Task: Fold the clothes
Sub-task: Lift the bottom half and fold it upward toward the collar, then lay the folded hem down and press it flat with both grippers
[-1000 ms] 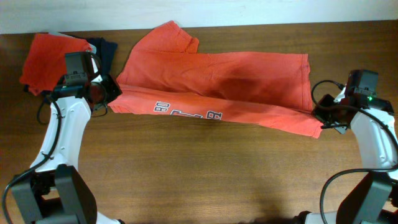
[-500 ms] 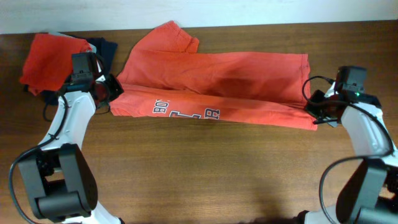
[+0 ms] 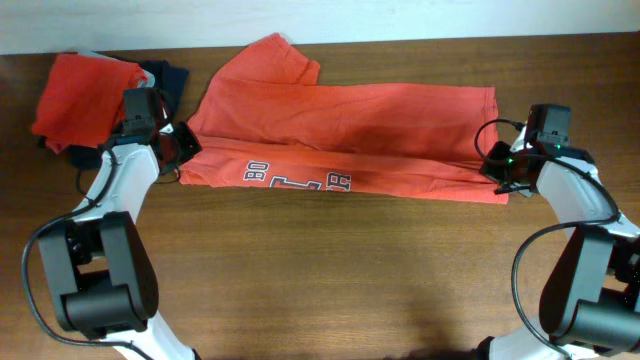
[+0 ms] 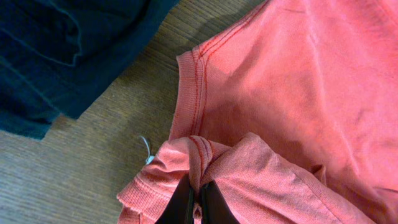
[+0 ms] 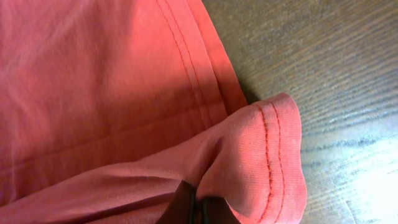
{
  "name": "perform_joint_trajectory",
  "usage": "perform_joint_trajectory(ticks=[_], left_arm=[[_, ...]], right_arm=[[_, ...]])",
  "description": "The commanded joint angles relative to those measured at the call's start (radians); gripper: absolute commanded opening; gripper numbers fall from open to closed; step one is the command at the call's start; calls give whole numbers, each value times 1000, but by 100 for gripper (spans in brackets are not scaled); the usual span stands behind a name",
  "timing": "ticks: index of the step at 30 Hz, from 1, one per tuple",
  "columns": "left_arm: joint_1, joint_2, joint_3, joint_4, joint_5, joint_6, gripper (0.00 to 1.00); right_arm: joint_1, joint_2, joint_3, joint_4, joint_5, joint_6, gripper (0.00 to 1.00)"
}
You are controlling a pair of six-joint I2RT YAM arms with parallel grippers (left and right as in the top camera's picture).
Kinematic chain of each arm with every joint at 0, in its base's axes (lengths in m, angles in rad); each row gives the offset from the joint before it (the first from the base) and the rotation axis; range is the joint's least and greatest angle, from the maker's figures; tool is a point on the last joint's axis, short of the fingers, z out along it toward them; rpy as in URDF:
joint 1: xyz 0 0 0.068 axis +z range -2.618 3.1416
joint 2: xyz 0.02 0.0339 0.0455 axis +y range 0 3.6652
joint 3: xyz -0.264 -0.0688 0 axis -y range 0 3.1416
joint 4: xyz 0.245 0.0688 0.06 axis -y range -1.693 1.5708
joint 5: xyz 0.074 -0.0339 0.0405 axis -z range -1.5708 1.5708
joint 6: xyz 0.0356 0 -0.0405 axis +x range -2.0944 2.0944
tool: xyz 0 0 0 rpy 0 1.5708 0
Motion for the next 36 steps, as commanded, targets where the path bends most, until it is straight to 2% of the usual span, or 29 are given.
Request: perform_joint_trajectory(ticks=[1, 8, 10, 11, 12, 13, 14, 16, 18, 20, 24, 29, 31, 32, 33, 34, 36], left_arm=[[16, 23, 27, 26, -59, -9, 1], [16, 42, 27, 79, -59, -9, 1], [16, 42, 27, 94, -58, -9, 7], [16, 42, 27, 105, -55, -9, 20], [16, 42, 27, 116, -44, -9, 36], [16, 42, 27, 130, -25, -8, 64], [16, 42, 27, 141, -12, -3, 70], [16, 41, 31, 167, 10, -1, 79], [16, 39, 57, 167, 10, 8, 85], [16, 29, 104, 149, 13, 46, 87], [11, -1, 215, 55, 47, 117, 87], [-22, -6, 289, -63, 77, 153, 76], [-36, -6, 289, -106, 76, 153, 55], [-42, -5, 288, -133, 76, 153, 38], [-49, -5, 286, -155, 76, 153, 5], [-56, -5, 286, -181, 77, 153, 0], [-72, -5, 286, -223, 77, 159, 0]], right_arm=[[-3, 14, 19, 24, 63, -11, 4], [-3, 14, 19, 85, 62, -11, 4], [-3, 14, 19, 108, 63, -11, 5], [-3, 14, 19, 119, 62, -11, 14], [-3, 14, 19, 131, 63, -11, 26], [-3, 14, 19, 145, 62, -11, 50], [-3, 14, 19, 155, 62, -11, 66], [-3, 14, 19, 180, 62, -22, 85], [-4, 12, 20, 217, 61, -68, 93], [-4, 4, 28, 240, 53, -126, 95], [-4, -22, 92, 173, -16, -209, 95], [0, -28, 165, 14, -134, -209, 91], [5, -28, 166, -40, -138, -209, 87], [8, -27, 166, -79, -136, -209, 80], [10, -26, 166, -114, -130, -209, 71], [9, -25, 166, -145, -130, -209, 56], [10, -25, 165, -196, -131, -209, 36]])
